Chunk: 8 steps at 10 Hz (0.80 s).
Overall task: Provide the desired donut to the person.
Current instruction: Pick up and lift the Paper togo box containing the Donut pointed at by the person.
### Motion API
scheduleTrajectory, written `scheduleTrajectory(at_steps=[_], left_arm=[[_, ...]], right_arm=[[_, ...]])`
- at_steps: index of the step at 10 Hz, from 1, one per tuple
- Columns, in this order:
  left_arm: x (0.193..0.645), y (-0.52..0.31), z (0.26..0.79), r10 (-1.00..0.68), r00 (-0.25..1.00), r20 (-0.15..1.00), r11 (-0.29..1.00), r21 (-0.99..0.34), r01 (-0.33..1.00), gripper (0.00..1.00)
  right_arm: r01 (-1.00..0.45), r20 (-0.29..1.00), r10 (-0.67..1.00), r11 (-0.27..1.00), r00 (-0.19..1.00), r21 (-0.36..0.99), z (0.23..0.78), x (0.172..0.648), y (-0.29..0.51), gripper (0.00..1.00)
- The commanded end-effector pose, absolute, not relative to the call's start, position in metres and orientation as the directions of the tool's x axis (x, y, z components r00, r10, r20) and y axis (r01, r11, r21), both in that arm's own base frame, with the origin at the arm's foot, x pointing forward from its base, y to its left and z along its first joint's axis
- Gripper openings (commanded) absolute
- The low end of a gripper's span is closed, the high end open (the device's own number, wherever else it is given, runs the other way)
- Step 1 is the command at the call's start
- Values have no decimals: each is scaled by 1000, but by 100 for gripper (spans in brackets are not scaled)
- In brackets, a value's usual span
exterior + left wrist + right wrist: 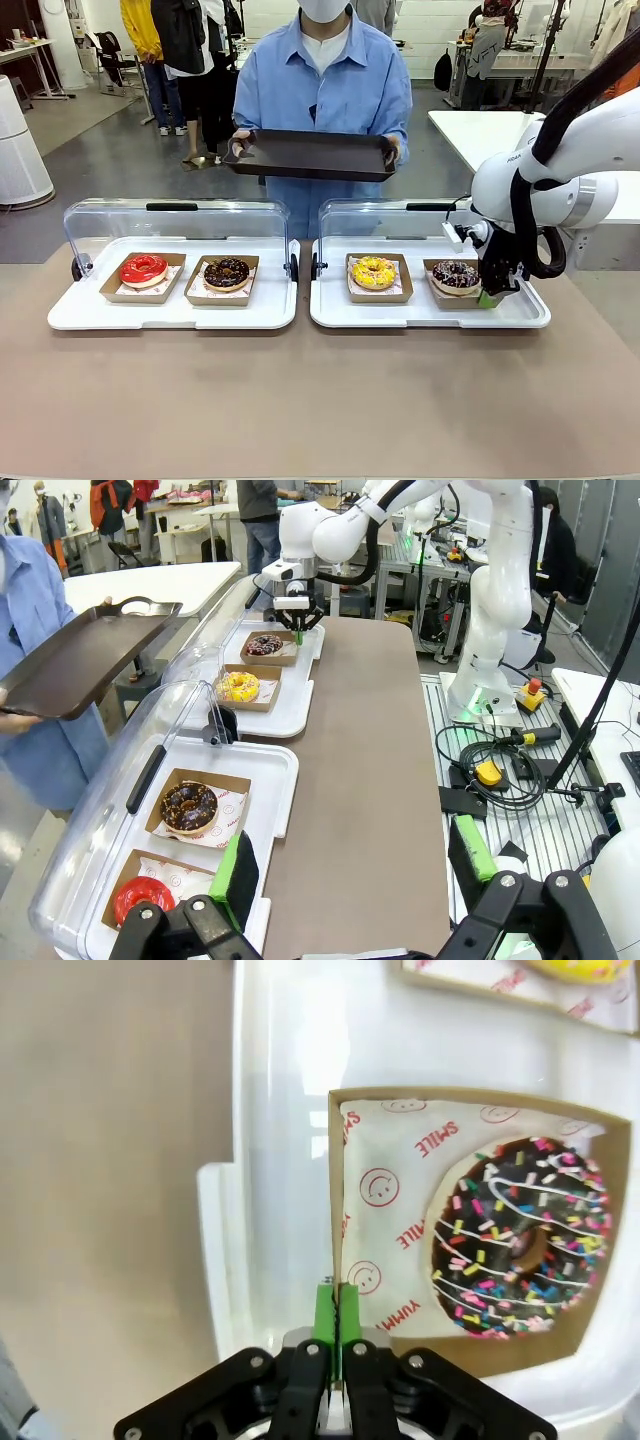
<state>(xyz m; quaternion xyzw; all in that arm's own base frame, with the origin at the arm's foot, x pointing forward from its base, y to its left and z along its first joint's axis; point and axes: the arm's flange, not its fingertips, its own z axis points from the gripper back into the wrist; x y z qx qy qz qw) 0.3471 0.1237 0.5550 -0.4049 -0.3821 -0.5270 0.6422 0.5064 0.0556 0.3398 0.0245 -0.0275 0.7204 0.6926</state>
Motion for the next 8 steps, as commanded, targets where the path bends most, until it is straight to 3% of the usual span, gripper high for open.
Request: scheduleTrajectory(at_steps=[1,8], left_arm=[[347,124,557,-365,146,920,112,-112,987,100],[347,124,557,-365,146,920,112,-112,987,100]], right_arm=[[-999,-1,1000,7,7,-39,362,474,65,0],[-991,-24,999,26,29,-133,480,397,77,0]])
